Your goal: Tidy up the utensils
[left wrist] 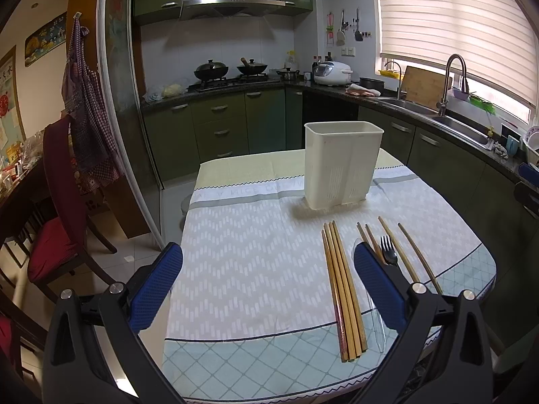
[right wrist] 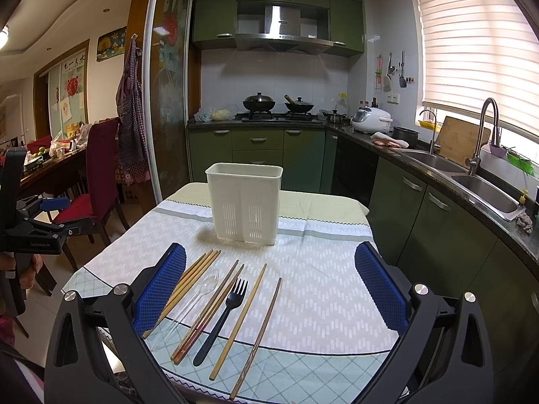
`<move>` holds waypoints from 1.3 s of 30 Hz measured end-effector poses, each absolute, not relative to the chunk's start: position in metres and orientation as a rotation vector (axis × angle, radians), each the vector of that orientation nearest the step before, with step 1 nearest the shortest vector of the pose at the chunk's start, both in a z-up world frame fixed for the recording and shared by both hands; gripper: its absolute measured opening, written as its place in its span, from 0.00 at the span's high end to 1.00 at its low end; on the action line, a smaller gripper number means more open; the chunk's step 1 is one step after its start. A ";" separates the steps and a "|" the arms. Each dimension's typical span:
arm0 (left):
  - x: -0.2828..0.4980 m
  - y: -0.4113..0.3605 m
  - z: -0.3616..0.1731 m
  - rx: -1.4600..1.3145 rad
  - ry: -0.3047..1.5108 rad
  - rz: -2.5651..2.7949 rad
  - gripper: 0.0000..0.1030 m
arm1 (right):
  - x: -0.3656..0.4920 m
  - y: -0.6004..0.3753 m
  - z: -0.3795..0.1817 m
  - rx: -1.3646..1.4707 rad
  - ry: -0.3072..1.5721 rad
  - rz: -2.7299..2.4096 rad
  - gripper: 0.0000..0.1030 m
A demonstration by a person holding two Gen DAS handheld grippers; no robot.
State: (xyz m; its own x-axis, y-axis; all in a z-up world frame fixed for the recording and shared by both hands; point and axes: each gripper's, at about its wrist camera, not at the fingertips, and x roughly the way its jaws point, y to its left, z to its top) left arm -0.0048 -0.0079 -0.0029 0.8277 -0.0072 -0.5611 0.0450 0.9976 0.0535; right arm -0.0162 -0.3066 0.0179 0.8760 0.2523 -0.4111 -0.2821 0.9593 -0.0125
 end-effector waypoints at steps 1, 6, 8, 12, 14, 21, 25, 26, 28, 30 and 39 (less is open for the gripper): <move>-0.005 -0.008 -0.003 0.065 0.595 -0.029 0.06 | -0.016 -0.306 0.017 -0.073 0.419 0.280 0.04; -0.005 -0.008 -0.003 0.064 0.595 -0.029 0.06 | -0.016 -0.307 0.017 -0.071 0.420 0.280 0.04; -0.005 -0.008 -0.003 0.065 0.595 -0.026 0.06 | -0.016 -0.307 0.018 -0.072 0.420 0.279 0.04; -0.004 -0.008 -0.003 0.065 0.595 -0.027 0.06 | -0.015 -0.307 0.017 -0.070 0.420 0.279 0.04; -0.004 -0.008 -0.003 0.066 0.595 -0.026 0.06 | -0.015 -0.306 0.017 -0.072 0.420 0.280 0.04; -0.004 -0.008 -0.003 0.067 0.597 -0.029 0.06 | -0.014 -0.306 0.016 -0.070 0.423 0.281 0.04; -0.005 -0.008 -0.004 0.066 0.598 -0.030 0.06 | -0.014 -0.306 0.015 -0.070 0.423 0.281 0.04; -0.004 -0.008 -0.004 0.067 0.598 -0.030 0.06 | -0.014 -0.306 0.016 -0.070 0.423 0.280 0.04; -0.004 -0.008 -0.004 0.070 0.598 -0.029 0.06 | -0.014 -0.306 0.015 -0.070 0.423 0.280 0.04; -0.004 -0.008 -0.005 0.072 0.600 -0.032 0.06 | -0.015 -0.306 0.013 -0.069 0.423 0.281 0.04; 0.004 -0.013 -0.006 0.077 0.624 -0.049 0.06 | -0.010 -0.304 0.002 -0.069 0.453 0.277 0.04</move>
State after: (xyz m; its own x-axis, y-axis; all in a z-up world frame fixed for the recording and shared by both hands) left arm 0.0037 -0.0127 -0.0056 0.8104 -0.0222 -0.5855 0.0686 0.9960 0.0571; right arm -0.0100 -0.3043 0.0018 0.8623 0.2491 -0.4409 -0.2796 0.9601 -0.0044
